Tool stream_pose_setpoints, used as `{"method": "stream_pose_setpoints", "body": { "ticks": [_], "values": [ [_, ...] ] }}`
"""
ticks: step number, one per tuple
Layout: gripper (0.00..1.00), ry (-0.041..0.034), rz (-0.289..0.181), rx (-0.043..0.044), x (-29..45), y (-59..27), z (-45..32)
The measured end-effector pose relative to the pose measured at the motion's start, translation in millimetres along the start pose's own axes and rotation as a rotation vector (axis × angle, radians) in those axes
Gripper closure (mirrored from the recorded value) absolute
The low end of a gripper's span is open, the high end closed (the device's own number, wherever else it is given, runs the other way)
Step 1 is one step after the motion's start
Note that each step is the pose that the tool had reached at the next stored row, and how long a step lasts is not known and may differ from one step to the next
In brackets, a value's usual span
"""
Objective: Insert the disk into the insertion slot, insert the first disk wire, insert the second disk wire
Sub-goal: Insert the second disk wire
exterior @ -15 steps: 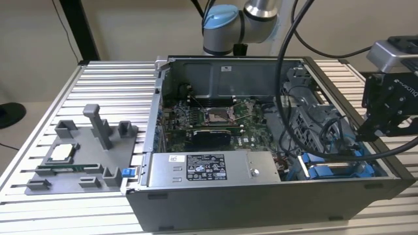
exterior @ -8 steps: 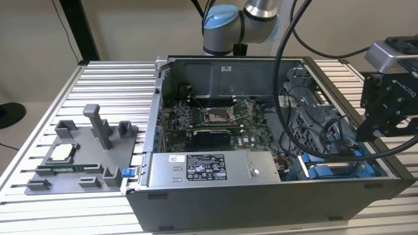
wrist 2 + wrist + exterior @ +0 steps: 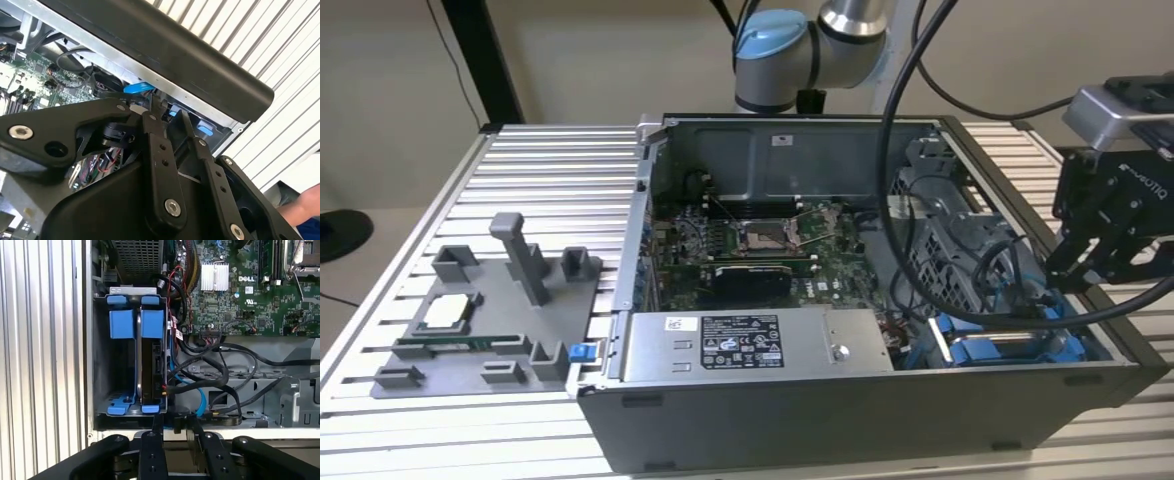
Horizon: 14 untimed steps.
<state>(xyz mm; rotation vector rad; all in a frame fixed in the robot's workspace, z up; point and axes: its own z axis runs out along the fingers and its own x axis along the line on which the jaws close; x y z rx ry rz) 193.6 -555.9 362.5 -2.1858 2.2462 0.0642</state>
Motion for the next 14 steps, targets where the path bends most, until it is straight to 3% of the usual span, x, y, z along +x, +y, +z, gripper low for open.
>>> {"method": "stream_pose_setpoints", "body": {
  "ticks": [7, 12, 14],
  "values": [
    [0.0, -0.001, 0.0, 0.0, 0.0, -0.1, 1.9],
    [0.0, -0.019, -0.001, -0.0006, -0.1, -0.1, 2.5],
    [0.0, -0.0211, -0.001, -0.0006, -0.1, -0.1, 2.5]
  ]
}}
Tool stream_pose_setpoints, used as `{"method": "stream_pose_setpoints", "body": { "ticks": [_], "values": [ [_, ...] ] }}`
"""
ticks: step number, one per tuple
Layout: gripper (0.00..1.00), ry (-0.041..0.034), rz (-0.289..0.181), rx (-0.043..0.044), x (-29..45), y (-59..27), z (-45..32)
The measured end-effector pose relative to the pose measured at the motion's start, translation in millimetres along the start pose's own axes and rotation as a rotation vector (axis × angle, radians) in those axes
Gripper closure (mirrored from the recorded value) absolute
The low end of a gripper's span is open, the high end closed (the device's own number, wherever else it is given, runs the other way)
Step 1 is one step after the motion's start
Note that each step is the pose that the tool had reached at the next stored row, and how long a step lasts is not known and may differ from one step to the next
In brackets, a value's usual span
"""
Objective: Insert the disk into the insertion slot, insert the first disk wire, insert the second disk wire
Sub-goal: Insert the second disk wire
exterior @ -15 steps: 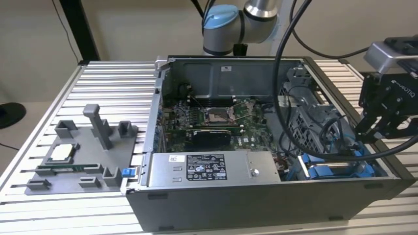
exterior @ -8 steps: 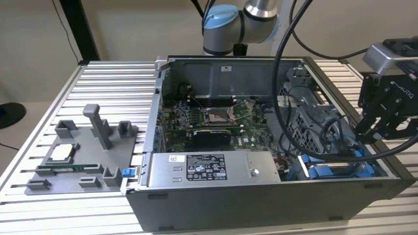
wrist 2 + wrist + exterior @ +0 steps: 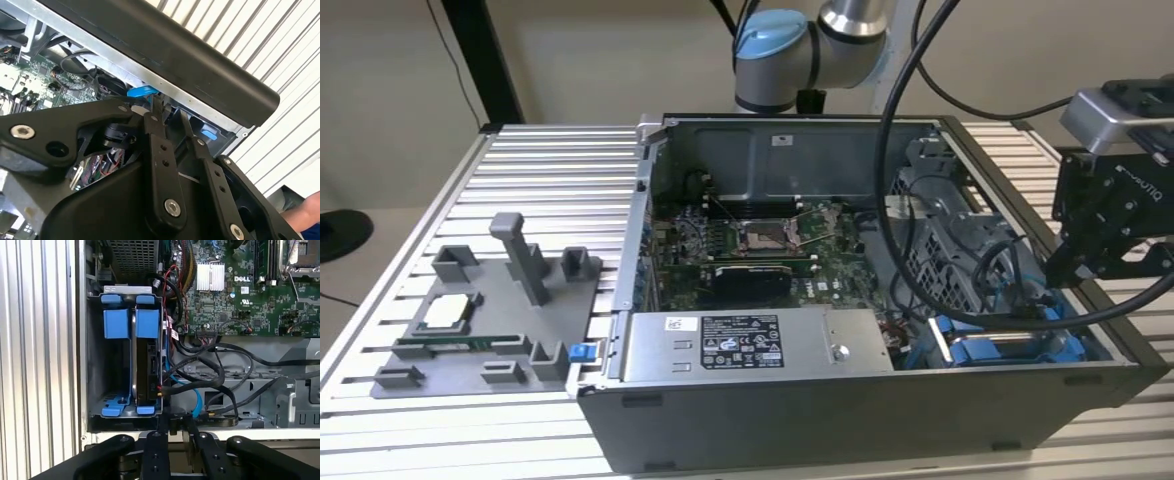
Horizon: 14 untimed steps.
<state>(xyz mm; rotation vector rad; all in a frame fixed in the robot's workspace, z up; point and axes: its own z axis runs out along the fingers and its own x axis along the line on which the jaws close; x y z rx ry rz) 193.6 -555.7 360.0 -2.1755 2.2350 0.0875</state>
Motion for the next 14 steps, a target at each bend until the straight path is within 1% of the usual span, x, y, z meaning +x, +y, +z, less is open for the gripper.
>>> {"method": "stream_pose_setpoints", "body": {
  "ticks": [9, 10, 14],
  "values": [
    [0.0, -0.0008, 0.0, 0.0, 0.1, 0.0, 0.0],
    [1.0, -0.0008, 0.0, 0.0, 0.1, 0.0, 0.0],
    [1.0, -0.001, 0.0, 0.0, 0.1, 0.0, -0.2]
  ]
}}
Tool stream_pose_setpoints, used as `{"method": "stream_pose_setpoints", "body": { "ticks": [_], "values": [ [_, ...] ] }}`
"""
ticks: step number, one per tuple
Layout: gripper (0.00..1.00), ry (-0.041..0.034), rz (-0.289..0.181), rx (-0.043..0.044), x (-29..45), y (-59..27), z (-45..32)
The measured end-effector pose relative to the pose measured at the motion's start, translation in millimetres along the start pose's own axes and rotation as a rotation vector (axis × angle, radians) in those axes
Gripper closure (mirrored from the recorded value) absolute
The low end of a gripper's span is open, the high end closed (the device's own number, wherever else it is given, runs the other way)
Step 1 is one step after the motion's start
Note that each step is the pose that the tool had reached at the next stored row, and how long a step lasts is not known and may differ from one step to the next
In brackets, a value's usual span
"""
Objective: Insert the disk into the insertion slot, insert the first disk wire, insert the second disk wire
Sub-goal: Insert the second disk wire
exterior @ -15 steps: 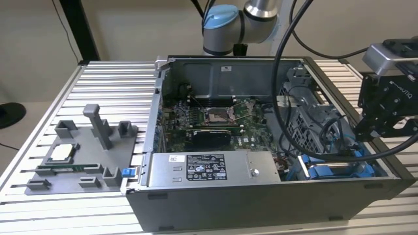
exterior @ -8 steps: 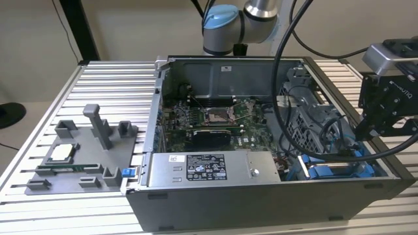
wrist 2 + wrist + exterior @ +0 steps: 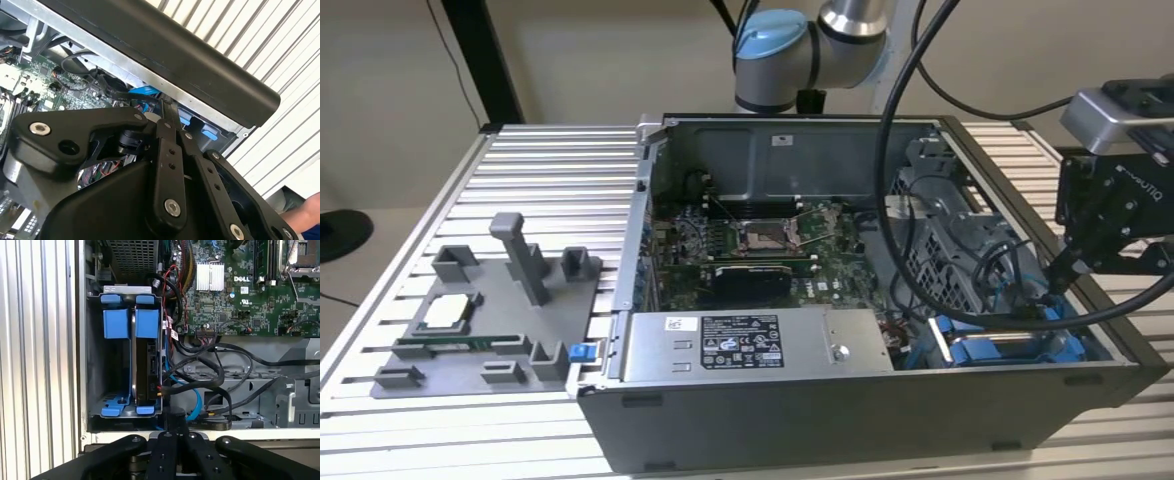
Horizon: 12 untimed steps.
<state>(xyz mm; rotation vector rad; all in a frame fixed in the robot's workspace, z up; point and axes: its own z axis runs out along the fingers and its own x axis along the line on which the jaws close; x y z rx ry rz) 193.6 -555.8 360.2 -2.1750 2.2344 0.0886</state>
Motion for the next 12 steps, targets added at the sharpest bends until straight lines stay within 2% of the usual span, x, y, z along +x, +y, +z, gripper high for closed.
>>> {"method": "stream_pose_setpoints", "body": {
  "ticks": [5, 6, 12],
  "values": [
    [1.0, 0.0002, 0.0, -0.0008, 0.0, 0.1, -0.9],
    [0.0, 0.0001, 0.0, -0.001, -0.1, 0.1, -0.9],
    [0.0, -0.0013, 0.0, -0.0023, 1.9, -1.2, -1.1]
  ]
}}
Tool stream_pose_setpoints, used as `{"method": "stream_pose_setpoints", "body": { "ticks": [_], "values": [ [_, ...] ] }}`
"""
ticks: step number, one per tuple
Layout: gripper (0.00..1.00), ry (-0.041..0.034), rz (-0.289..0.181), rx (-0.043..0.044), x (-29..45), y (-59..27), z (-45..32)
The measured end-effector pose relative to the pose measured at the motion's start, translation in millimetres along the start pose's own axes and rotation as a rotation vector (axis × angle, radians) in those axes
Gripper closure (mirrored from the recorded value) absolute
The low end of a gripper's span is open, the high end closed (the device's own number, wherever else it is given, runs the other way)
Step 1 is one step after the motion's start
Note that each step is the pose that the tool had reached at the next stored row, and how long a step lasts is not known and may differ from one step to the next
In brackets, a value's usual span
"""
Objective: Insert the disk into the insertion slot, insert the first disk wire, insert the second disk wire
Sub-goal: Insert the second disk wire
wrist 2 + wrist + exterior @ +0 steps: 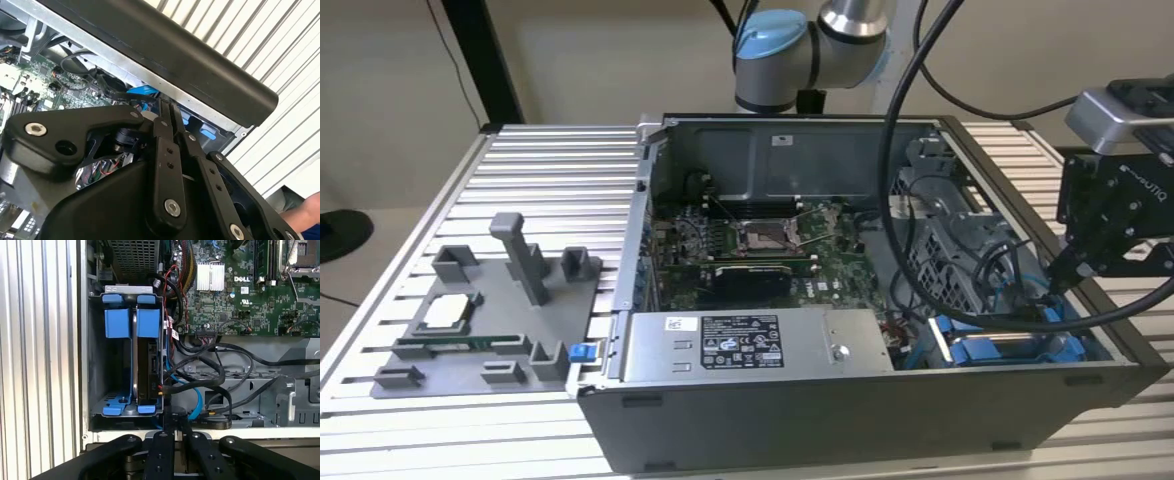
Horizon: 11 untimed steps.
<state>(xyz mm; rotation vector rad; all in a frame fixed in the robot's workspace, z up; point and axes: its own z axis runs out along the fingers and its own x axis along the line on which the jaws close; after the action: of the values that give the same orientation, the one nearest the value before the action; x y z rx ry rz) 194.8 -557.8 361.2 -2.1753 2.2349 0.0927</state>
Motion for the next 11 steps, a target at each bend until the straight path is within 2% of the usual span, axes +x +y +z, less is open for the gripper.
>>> {"method": "stream_pose_setpoints", "body": {
  "ticks": [11],
  "values": [
    [0.0, -0.0034, 0.0, -0.0046, 3.7, -1.7, -0.5]
  ]
}}
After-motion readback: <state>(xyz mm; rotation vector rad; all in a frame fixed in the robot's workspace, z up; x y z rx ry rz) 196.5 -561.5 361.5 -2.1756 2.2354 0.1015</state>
